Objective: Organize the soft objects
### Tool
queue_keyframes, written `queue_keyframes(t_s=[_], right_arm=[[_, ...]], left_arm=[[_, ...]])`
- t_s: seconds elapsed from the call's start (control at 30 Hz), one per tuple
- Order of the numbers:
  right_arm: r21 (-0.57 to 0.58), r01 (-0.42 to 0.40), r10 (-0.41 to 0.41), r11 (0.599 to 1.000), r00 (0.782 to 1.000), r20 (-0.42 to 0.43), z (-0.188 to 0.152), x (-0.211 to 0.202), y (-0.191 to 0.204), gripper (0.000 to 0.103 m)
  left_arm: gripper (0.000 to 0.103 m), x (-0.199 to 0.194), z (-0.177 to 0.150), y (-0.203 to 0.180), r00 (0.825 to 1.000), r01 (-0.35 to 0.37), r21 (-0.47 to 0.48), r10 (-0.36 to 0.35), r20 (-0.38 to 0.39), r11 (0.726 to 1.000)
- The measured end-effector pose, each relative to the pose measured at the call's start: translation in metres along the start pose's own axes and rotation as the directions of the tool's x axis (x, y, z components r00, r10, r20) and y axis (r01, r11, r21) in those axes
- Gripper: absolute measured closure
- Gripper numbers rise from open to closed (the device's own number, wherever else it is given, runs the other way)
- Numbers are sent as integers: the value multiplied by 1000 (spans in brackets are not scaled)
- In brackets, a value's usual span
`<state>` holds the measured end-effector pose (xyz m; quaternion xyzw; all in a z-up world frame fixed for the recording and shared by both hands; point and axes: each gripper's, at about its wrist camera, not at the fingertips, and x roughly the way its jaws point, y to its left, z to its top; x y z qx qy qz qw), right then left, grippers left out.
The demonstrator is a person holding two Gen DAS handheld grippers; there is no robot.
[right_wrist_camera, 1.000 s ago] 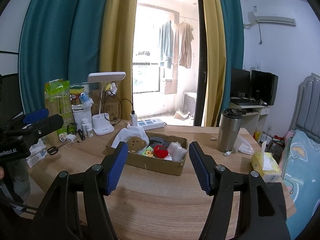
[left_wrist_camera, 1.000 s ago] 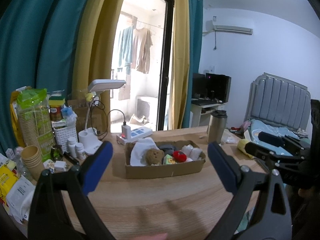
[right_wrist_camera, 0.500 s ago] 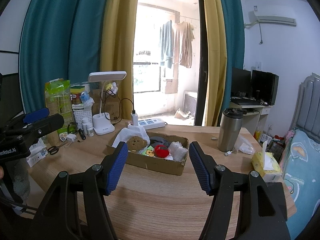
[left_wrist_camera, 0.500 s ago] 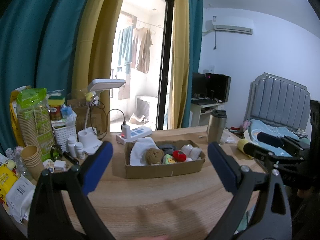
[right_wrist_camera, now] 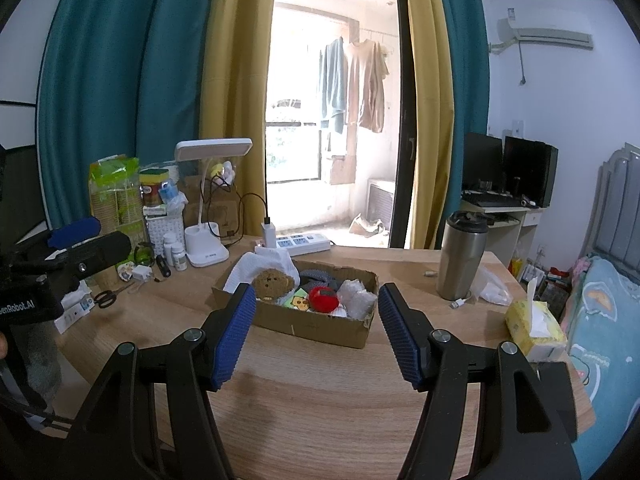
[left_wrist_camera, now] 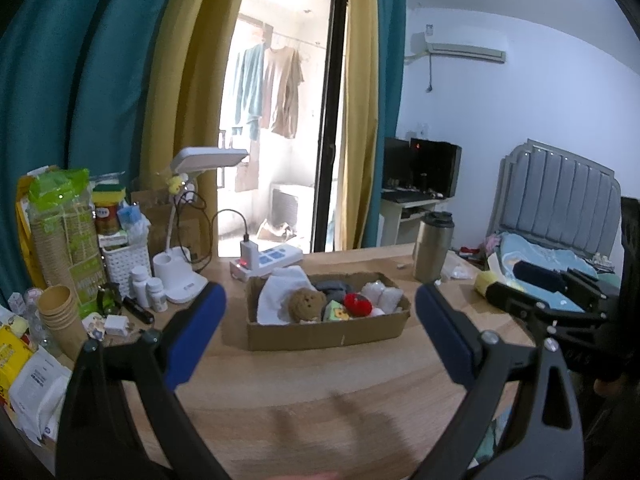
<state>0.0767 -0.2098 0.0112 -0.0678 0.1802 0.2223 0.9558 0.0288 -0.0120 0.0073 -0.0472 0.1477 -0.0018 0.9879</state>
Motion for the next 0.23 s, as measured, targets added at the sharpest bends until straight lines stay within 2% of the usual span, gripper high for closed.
queue_keyframes(t_s=[0.23], right_arm=[[-4, -3, 3, 1000, 1000, -20, -6, 12, 1, 36]], left_arm=[[6, 7, -3, 1, 1000, 25, -15, -25, 4, 1000]])
